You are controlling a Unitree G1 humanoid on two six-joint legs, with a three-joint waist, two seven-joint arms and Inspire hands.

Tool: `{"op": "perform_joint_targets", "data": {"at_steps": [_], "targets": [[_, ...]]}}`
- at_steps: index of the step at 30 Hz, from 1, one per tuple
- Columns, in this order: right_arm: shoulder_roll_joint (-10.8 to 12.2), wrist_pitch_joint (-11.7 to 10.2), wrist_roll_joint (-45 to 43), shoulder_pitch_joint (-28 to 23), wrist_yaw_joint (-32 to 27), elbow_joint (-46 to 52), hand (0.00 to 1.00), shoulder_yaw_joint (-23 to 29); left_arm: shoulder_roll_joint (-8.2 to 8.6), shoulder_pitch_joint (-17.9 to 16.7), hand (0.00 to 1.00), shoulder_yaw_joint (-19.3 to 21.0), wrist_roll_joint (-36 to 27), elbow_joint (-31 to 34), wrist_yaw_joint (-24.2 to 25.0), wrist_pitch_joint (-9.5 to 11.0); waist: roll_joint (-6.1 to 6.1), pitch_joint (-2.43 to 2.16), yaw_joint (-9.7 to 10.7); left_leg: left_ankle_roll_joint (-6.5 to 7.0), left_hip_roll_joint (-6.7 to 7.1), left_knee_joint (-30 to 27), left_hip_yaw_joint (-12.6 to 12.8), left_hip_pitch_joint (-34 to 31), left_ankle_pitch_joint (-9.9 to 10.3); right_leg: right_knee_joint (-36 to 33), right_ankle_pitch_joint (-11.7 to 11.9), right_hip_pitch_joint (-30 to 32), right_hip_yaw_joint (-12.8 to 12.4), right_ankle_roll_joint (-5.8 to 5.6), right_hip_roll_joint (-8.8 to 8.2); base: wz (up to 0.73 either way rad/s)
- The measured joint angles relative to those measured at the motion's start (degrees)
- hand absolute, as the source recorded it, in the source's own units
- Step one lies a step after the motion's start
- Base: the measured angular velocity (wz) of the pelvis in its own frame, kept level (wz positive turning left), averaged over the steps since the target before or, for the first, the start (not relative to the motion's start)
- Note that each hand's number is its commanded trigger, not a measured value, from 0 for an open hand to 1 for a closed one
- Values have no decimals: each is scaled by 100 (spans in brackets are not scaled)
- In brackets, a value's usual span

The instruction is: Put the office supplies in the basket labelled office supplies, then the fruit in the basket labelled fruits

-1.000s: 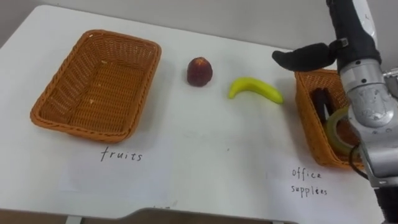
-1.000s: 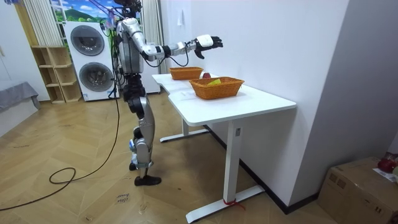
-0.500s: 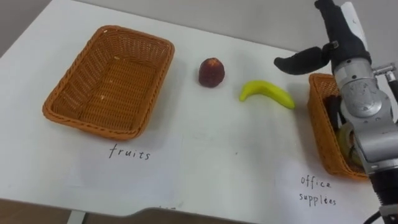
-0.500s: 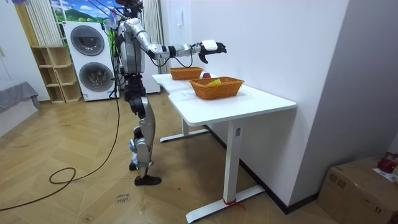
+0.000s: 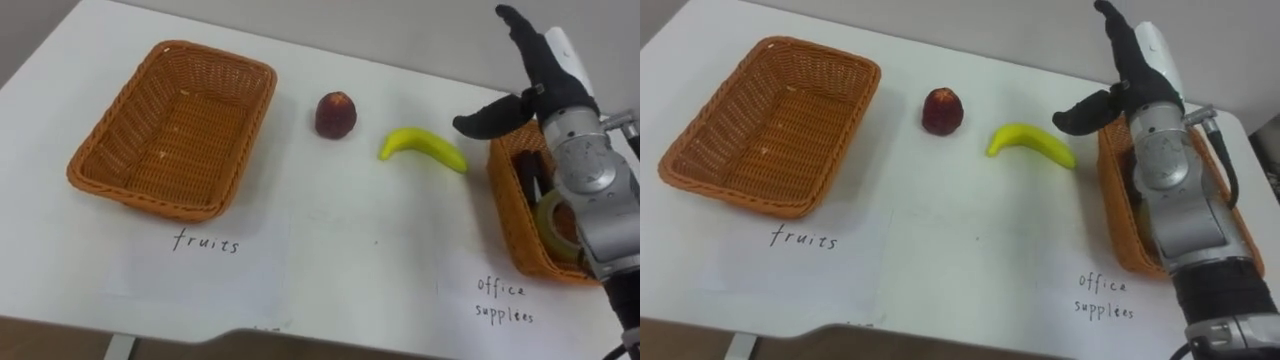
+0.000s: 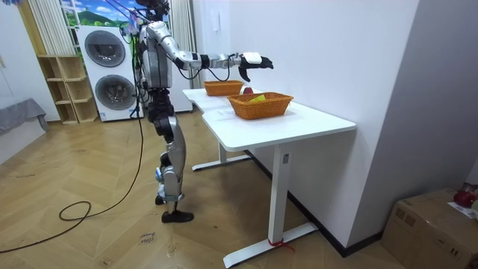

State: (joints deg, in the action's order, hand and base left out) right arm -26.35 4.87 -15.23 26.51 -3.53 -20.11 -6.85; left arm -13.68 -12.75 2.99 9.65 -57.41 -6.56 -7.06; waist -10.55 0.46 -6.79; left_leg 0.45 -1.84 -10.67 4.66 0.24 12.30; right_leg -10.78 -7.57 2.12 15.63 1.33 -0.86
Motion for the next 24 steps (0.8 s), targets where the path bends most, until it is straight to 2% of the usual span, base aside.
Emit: {"op": "perform_joint_targets", "data": {"at_steps": [10, 15, 19, 24], "targets": [[-30, -9, -338, 111, 89, -92, 0, -111, -28, 14, 0, -114, 1, -32, -15, 7, -44, 17, -50, 5, 17, -16, -13, -85, -4, 6, 0, 90, -14, 0, -13, 0], [-140, -7, -334, 176, 138, -413, 0, -396, -48, 27, 0, -211, 1, -33, -11, 20, -110, 58, -153, 5, 16, -24, -23, -99, -4, 7, 0, 93, -2, 0, -16, 0], [-143, -11, -365, 180, 142, -441, 0, -552, -74, 42, 0, -212, 4, -51, -9, 18, -104, 66, -161, 5, 25, -77, -88, -178, -4, 8, 0, 117, 26, 0, -25, 8], [-136, -26, -742, 265, 150, -844, 0, -596, -68, 151, 0, -208, 6, -48, -7, -1, -86, 77, -338, 2, 29, -116, -180, -371, -5, 13, 17, 233, 121, 26, -26, 7]]}}
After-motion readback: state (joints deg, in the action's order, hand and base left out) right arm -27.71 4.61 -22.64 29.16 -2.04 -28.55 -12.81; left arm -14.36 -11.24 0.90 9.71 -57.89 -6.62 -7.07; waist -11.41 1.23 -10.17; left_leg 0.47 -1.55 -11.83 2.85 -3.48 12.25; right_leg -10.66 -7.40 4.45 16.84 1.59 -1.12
